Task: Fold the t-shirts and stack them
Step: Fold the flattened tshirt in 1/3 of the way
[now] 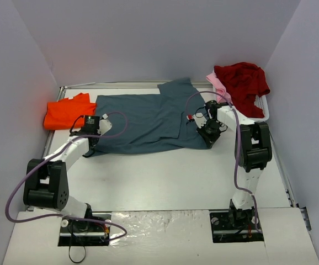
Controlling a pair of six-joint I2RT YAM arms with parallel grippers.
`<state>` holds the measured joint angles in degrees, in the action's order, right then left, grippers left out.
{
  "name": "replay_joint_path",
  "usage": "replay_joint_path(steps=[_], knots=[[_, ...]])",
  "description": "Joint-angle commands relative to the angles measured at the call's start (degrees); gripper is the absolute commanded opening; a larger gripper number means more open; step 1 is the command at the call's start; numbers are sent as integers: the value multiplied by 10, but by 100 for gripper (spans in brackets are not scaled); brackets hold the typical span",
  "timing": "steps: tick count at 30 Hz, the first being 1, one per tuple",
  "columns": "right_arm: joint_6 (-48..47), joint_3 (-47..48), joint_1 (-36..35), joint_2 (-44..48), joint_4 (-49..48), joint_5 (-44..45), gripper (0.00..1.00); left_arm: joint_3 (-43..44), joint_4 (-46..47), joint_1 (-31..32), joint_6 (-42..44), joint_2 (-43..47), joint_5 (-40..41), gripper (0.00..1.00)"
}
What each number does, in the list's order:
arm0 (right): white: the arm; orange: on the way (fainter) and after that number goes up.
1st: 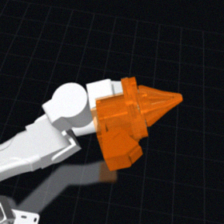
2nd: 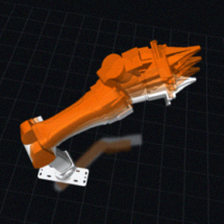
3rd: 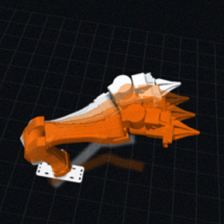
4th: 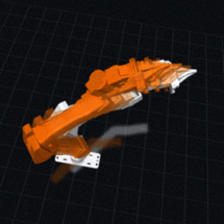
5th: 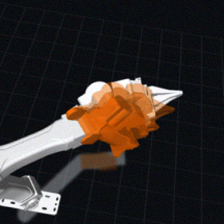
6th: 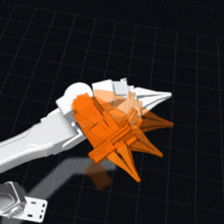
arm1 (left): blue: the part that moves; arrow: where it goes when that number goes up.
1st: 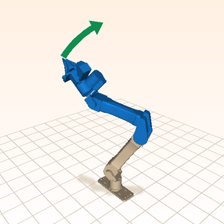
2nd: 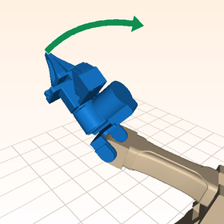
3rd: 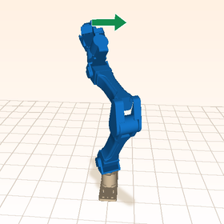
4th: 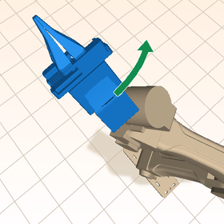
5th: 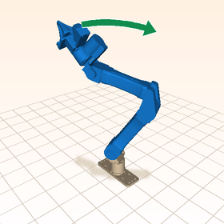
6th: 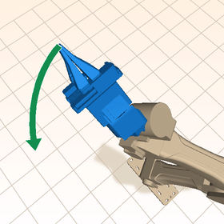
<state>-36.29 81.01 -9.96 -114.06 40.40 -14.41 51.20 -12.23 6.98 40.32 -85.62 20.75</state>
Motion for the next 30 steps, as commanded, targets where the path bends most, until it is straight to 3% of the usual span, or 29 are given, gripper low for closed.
replay_joint_path(steps=[1, 8, 22, 30], knots=[[-8, -3, 11, 3, 22, -9, 0, -21, -38, -6, 5, 41, -25, 32], [-10, -1, 23, 2, 23, -12, 0, -69, -52, -6, 32, 81, -78, 33], [-4, 23, 34, -21, 24, -9, 0, -87, -91, -5, 43, 78, -186, 33], [3, 42, 35, -31, 27, -4, 0, -95, -96, -5, 46, 49, -207, 32]])
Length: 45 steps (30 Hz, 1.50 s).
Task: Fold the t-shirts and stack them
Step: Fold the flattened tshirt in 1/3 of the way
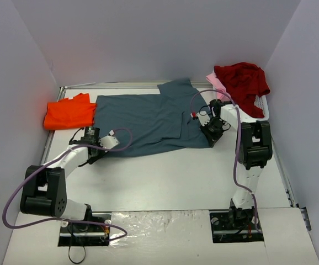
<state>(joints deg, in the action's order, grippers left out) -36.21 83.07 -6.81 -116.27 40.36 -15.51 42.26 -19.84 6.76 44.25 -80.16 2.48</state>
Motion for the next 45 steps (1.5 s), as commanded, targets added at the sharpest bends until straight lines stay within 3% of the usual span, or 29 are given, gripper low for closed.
replay_joint_path(steps=[1, 15, 19, 21, 22, 35, 45], knots=[[3, 24, 4, -10, 26, 7, 0, -5, -20, -3, 7, -10, -25, 32], [23, 37, 14, -19, 24, 23, 0, -11, -13, -3, 6, -25, -25, 22], [25, 34, 16, -12, 24, 20, 0, -13, -23, -3, 9, -10, -25, 16], [25, 34, 18, -12, 23, 21, 0, -17, -24, -3, 12, -2, -25, 3], [25, 33, 17, -11, 22, 21, 0, -18, -25, -3, 11, 1, -25, 2], [25, 11, 41, -12, 4, 44, 0, -46, -31, -3, 23, 66, 1, 2], [24, -9, 44, -12, -7, 72, 0, -51, -41, -3, 29, 62, 12, 2]])
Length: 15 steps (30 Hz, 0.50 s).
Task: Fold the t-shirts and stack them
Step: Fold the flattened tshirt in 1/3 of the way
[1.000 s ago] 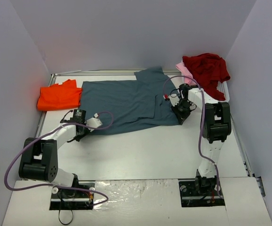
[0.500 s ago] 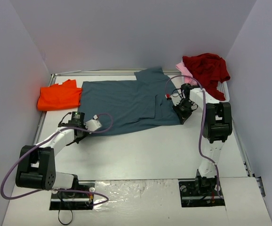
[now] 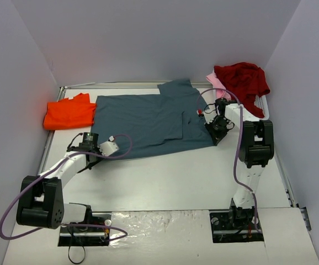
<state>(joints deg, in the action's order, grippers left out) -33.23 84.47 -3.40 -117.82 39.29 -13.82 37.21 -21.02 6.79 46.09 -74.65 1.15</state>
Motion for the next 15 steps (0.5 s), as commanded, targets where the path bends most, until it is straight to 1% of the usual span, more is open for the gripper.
replay_joint_path(steps=[1, 6, 9, 15], knots=[[-7, -25, 11, 5, 0, 56, 0, -1, -27, -3, 11, 7, 27, 2], [-8, -25, 21, 6, 0, 57, 0, -11, -12, -4, 21, 24, 47, 2], [-8, -21, 23, 22, 2, 57, 0, 0, -14, -5, 32, 35, 57, 2], [-17, -39, 23, 66, 15, 63, 0, 32, -43, -11, 46, 36, 38, 2]])
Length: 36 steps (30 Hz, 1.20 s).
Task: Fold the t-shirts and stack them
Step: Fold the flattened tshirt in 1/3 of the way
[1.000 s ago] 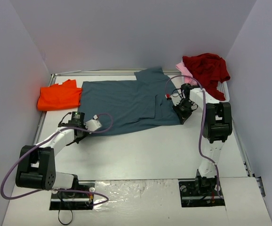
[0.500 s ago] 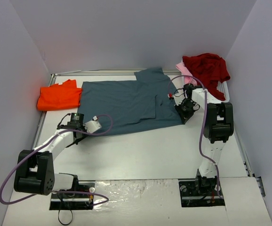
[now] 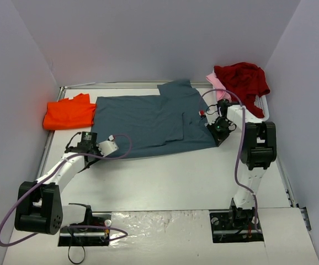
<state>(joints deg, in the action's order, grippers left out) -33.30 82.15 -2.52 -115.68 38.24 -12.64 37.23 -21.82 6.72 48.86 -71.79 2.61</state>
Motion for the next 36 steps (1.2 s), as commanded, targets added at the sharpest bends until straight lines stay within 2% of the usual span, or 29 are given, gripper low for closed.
replay_joint_path(steps=[1, 12, 13, 14, 15, 16, 18, 22, 29, 32, 36], knots=[[-18, -29, 15, 51, 26, 50, 0, 32, -36, -10, 17, 0, 22, 2], [-39, -82, 14, 92, 53, 44, 0, 1, -28, -9, 15, -21, 0, 2], [-40, -81, 15, 89, 55, 44, 21, -1, -29, -9, 15, -24, 0, 5], [-39, -78, 14, 87, 59, 45, 27, -4, -32, -9, 16, -25, -1, 9], [-39, -76, 15, 86, 61, 43, 29, -6, -33, -9, 17, -25, -1, 13], [-39, -73, 14, 83, 65, 40, 37, -7, -35, -9, 18, -24, -2, 22], [-41, -60, 14, 84, 81, 30, 45, -8, -45, -9, 21, -16, -5, 26], [-48, -32, 12, 95, 118, 14, 49, -2, -76, -8, 30, 10, -10, 29], [-57, 42, -3, 111, 171, -6, 50, 42, -143, -9, 40, 44, -19, 33], [-55, 75, -15, 116, 183, -19, 50, 50, -127, -13, 34, 59, -9, 32], [-49, 107, -41, 102, 183, -38, 50, 61, -86, -14, -17, 48, -22, 33]])
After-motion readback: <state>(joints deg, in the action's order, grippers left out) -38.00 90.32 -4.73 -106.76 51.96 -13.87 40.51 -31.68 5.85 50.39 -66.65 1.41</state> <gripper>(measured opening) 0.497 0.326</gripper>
